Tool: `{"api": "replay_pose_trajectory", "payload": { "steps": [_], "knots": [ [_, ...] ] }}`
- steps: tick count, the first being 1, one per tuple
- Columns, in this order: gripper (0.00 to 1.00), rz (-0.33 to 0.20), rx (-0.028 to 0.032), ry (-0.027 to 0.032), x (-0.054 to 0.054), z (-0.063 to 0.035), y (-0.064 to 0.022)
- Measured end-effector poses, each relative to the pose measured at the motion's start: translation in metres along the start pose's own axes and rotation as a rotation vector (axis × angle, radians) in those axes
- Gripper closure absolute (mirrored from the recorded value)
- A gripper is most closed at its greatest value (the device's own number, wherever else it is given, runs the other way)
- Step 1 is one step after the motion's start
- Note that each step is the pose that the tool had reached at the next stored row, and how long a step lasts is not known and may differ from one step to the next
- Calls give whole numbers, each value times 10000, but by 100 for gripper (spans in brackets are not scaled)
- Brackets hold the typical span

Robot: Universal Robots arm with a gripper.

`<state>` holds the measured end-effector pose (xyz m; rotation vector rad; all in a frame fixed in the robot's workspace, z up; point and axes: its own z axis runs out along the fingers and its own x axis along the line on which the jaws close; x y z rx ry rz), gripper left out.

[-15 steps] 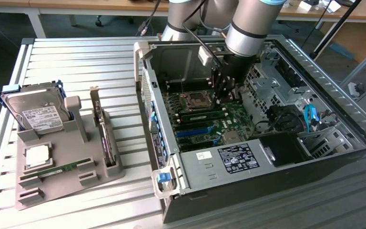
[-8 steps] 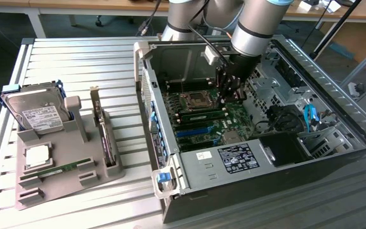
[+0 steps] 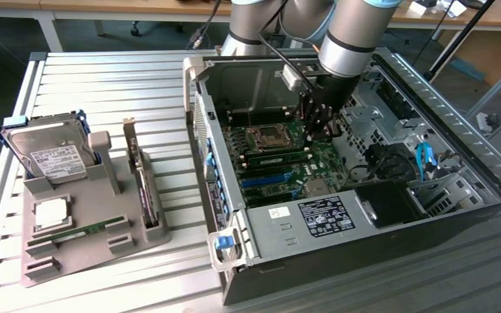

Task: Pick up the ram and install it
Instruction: 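Insert the ram into the slot, then press down the ram until it locks into place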

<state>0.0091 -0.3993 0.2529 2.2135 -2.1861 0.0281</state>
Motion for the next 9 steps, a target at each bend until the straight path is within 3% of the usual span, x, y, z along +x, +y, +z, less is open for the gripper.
{"api": "replay_pose_trajectory", "payload": {
  "steps": [1,2,3,9],
  "knots": [
    [89,5,150,0,0,2,2],
    [89,9,233,0,0,3,3],
    [89,10,262,0,0,3,3],
    [89,10,261,5,0,2,4]
  ]
}}
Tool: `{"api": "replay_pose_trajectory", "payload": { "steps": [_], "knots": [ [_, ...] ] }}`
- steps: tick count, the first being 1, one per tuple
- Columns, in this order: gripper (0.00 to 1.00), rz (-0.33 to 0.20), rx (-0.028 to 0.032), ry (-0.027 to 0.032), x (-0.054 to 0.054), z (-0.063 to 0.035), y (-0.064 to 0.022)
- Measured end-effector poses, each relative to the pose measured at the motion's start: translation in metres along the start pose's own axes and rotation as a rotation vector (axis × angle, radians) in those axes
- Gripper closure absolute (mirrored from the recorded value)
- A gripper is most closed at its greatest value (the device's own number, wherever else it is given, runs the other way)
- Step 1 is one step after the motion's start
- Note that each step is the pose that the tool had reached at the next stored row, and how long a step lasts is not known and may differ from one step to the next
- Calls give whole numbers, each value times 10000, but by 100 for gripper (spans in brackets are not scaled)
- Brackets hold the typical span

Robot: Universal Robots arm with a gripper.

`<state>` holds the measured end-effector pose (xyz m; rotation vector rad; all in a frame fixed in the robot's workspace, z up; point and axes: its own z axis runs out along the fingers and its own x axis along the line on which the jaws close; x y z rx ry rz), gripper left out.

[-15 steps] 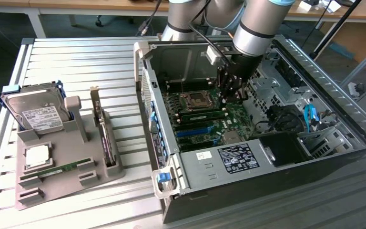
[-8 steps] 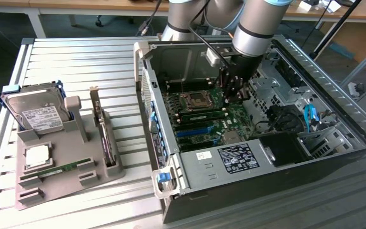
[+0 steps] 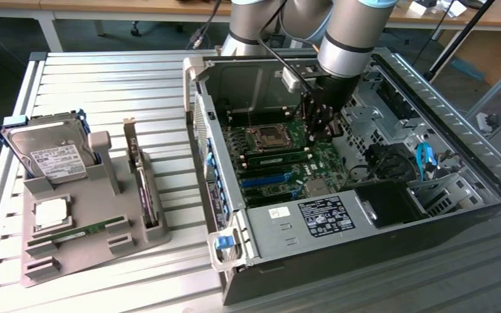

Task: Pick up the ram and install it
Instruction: 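Press down the ram until it locks into place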

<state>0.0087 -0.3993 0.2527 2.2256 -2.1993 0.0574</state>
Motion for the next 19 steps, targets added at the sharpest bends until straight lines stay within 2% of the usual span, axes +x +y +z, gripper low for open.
{"api": "replay_pose_trajectory", "payload": {
  "steps": [11,16,19],
  "knots": [
    [89,-1,0,8,-6,177,3],
    [89,0,-2,11,-8,224,4],
    [89,1,3,17,-9,215,3]
  ]
}}
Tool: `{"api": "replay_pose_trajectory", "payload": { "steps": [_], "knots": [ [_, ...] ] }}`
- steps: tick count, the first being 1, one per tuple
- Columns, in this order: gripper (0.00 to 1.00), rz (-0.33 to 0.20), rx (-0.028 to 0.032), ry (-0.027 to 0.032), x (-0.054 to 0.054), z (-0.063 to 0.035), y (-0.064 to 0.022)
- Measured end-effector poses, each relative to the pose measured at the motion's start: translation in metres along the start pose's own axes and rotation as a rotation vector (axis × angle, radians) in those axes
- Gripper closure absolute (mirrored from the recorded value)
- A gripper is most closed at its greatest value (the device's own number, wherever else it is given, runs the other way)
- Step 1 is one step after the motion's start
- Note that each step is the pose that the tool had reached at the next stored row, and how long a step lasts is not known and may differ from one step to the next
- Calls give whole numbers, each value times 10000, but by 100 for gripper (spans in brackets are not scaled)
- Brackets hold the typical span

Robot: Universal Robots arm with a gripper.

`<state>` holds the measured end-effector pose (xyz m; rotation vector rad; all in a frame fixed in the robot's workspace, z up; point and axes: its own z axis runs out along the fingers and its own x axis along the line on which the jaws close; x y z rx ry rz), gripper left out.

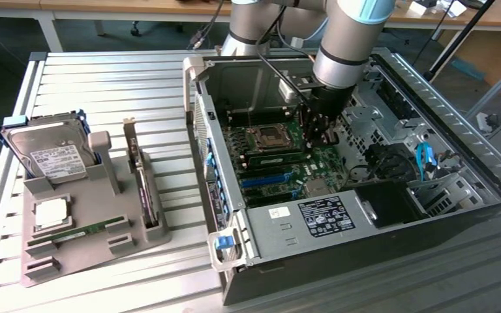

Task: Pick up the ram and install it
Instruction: 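Press down the ram until it locks into place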

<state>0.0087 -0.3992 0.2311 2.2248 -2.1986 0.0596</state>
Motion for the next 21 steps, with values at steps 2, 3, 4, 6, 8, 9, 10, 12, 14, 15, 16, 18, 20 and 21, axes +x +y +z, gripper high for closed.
{"api": "replay_pose_trajectory", "payload": {
  "steps": [2,3,4,6,8,9,10,12,14,15,16,18,20,21],
  "knots": [
    [89,-2,-4,47,4,-82,-1],
    [89,-3,-3,57,5,-117,-2],
    [89,-2,-3,72,6,-148,-2],
    [89,-2,-5,149,7,-177,28],
    [89,-5,-4,191,3,-176,158],
    [89,-5,-5,209,2,-176,220],
    [89,-5,-4,222,1,-176,268],
    [89,-7,-3,250,-1,-172,376],
    [89,-7,-2,278,-3,-167,505],
    [89,-6,-3,291,-3,-165,554],
    [89,-7,-3,303,-4,-163,600],
    [89,-6,-3,332,-6,-157,701],
    [89,-5,-2,337,-7,-147,733],
    [89,-5,-3,338,-7,-136,733]
  ]
}}
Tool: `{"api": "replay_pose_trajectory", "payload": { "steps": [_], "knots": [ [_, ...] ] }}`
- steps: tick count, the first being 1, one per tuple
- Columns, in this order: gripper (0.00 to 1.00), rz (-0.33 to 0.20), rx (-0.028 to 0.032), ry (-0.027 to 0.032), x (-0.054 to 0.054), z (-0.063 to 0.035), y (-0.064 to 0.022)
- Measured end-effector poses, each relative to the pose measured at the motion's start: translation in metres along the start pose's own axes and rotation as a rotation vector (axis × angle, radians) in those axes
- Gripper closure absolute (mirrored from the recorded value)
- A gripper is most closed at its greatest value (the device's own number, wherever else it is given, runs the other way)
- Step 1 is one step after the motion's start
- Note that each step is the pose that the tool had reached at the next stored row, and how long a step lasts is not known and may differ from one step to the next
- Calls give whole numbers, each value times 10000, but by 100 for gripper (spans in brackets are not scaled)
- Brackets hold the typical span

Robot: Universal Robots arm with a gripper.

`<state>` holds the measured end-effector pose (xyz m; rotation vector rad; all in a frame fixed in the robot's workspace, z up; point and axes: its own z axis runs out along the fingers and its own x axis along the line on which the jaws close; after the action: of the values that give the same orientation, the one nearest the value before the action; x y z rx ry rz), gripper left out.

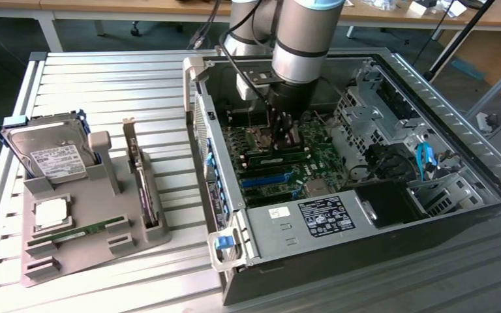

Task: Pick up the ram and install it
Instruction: 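Press down the ram until it locks into place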

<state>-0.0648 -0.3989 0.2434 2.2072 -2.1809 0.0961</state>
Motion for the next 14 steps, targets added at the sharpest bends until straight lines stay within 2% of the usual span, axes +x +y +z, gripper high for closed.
{"api": "replay_pose_trajectory", "payload": {
  "steps": [14],
  "knots": [
    [89,0,-3,20,-7,117,4]
  ]
}}
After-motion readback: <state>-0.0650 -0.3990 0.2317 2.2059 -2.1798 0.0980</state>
